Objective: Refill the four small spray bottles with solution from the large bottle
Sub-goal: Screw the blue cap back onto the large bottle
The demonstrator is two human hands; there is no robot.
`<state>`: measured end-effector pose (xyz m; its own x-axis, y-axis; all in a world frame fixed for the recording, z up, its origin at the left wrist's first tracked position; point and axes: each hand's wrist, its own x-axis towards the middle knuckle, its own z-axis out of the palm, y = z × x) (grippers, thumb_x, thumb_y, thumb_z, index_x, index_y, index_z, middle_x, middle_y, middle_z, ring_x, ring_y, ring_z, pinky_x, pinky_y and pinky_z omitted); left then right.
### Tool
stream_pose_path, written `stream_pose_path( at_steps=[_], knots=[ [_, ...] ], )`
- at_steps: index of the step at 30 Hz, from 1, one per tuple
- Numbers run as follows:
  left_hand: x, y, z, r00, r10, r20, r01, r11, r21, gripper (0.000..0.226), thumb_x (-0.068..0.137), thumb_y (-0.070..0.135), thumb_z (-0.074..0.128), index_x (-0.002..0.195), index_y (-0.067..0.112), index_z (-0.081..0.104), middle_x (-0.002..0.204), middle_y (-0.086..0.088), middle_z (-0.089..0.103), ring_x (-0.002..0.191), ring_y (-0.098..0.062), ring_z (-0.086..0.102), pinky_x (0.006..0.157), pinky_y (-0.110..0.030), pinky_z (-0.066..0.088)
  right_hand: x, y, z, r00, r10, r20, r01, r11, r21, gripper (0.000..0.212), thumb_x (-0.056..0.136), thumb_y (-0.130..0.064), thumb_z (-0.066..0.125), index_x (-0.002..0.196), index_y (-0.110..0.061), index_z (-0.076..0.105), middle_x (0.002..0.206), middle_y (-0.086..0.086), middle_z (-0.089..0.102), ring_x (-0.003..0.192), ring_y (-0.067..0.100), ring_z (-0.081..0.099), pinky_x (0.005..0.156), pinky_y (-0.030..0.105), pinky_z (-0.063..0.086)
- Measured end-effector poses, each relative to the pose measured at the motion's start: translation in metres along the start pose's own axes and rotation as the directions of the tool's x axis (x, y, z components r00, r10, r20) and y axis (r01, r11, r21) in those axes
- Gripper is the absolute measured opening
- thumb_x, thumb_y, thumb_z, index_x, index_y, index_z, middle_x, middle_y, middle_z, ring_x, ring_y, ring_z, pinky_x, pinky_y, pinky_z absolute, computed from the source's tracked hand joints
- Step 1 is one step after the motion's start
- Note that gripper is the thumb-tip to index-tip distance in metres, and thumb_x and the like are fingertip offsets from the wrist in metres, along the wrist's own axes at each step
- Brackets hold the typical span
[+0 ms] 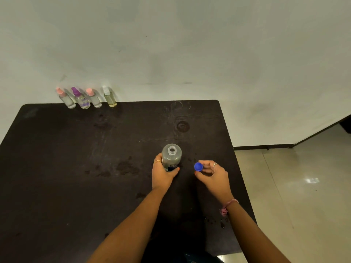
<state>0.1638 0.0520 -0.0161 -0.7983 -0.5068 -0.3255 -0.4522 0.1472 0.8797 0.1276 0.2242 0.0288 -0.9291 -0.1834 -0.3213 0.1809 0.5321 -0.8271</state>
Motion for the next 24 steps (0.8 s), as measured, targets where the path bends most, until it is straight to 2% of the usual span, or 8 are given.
stream_pose_path(
  at_steps=[2,6,10,14,16,19,21,24],
  knots=[
    [-0.001,-0.003,-0.001,1.0,0.016,-0.013,-0.016,1.0,-0.013,0.073,0.068,0.009,0.083,0.129,0.017,0.045,0.132,-0.001,0.05,0.125,-0.018,0.047,0.101,-0.025,0.038,0.0,-0.005,-0.002,1.0,-0.013,-0.005,0.014,0.999,0.037,0.04,0.079,-0.009,0.073,0.115,-0.017,0.061,0.106,-0.004,0.067,0.094,0.001,0.062,0.078,0.01,0.047],
    [-0.004,-0.002,-0.008,0.996,0.085,-0.025,-0.085,0.996,-0.023,0.07,0.066,0.013,0.085,0.119,0.033,0.043,0.123,0.01,0.046,0.123,-0.016,0.045,0.104,-0.036,0.043,0.0,-0.019,-0.007,0.997,-0.075,-0.009,0.075,0.992,0.097,0.038,0.078,-0.01,0.074,0.114,-0.019,0.063,0.102,-0.008,0.069,0.091,-0.002,0.065,0.079,0.013,0.051],
    [-0.009,0.015,-0.027,0.986,0.158,-0.048,-0.16,0.985,-0.064,0.071,0.065,0.015,0.085,0.116,0.039,0.041,0.12,0.012,0.041,0.123,-0.014,0.043,0.097,-0.027,0.041,0.001,-0.045,-0.009,0.992,-0.127,-0.009,0.127,0.98,0.156,0.038,0.078,-0.011,0.074,0.112,-0.024,0.063,0.1,-0.012,0.069,0.09,-0.003,0.064,0.082,0.018,0.051],
    [-0.018,0.04,-0.054,0.972,0.22,-0.076,-0.229,0.965,-0.126,0.07,0.065,0.015,0.085,0.108,0.049,0.041,0.117,0.015,0.041,0.12,-0.012,0.046,0.091,-0.017,0.043,0.0,-0.079,-0.011,0.977,-0.214,-0.017,0.212,0.949,0.233,0.037,0.08,-0.01,0.072,0.113,-0.025,0.063,0.1,-0.014,0.068,0.092,-0.002,0.065,0.077,0.012,0.051],
    [-0.022,0.053,-0.069,0.96,0.265,-0.089,-0.275,0.953,-0.125,0.071,0.065,0.012,0.084,0.109,0.047,0.041,0.119,0.01,0.042,0.117,-0.011,0.048,0.083,-0.01,0.045,-0.001,-0.095,-0.011,0.968,-0.251,-0.013,0.245,0.932,0.266,0.038,0.081,-0.009,0.071,0.116,-0.023,0.063,0.103,-0.011,0.069,0.095,0.002,0.066,0.08,0.015,0.052],
    [-0.028,0.071,-0.093,0.948,0.304,-0.094,-0.314,0.94,-0.132,0.07,0.066,0.01,0.084,0.118,0.034,0.044,0.121,0.007,0.042,0.111,-0.008,0.051,0.078,-0.002,0.044,-0.003,-0.119,-0.012,0.946,-0.323,0.007,0.308,0.909,0.282,0.04,0.082,-0.008,0.07,0.121,-0.015,0.063,0.106,-0.002,0.07,0.095,0.01,0.067,0.087,0.021,0.052],
    [-0.032,0.082,-0.105,0.941,0.325,-0.097,-0.336,0.931,-0.143,0.07,0.067,0.008,0.083,0.121,0.03,0.046,0.119,0.009,0.042,0.109,-0.005,0.053,0.077,-0.001,0.044,-0.006,-0.137,-0.013,0.925,-0.378,0.025,0.355,0.888,0.291,0.04,0.083,-0.008,0.069,0.122,-0.014,0.063,0.106,0.003,0.069,0.093,0.015,0.067,0.088,0.024,0.053],
    [-0.038,0.095,-0.125,0.93,0.355,-0.097,-0.366,0.918,-0.154,0.071,0.067,0.009,0.083,0.122,0.033,0.046,0.116,0.016,0.041,0.107,-0.003,0.054,0.078,-0.004,0.047,-0.013,-0.165,-0.016,0.896,-0.441,0.056,0.402,0.858,0.319,0.039,0.084,-0.007,0.068,0.122,-0.015,0.063,0.106,0.005,0.068,0.09,0.018,0.067,0.084,0.025,0.053]
  ],
)
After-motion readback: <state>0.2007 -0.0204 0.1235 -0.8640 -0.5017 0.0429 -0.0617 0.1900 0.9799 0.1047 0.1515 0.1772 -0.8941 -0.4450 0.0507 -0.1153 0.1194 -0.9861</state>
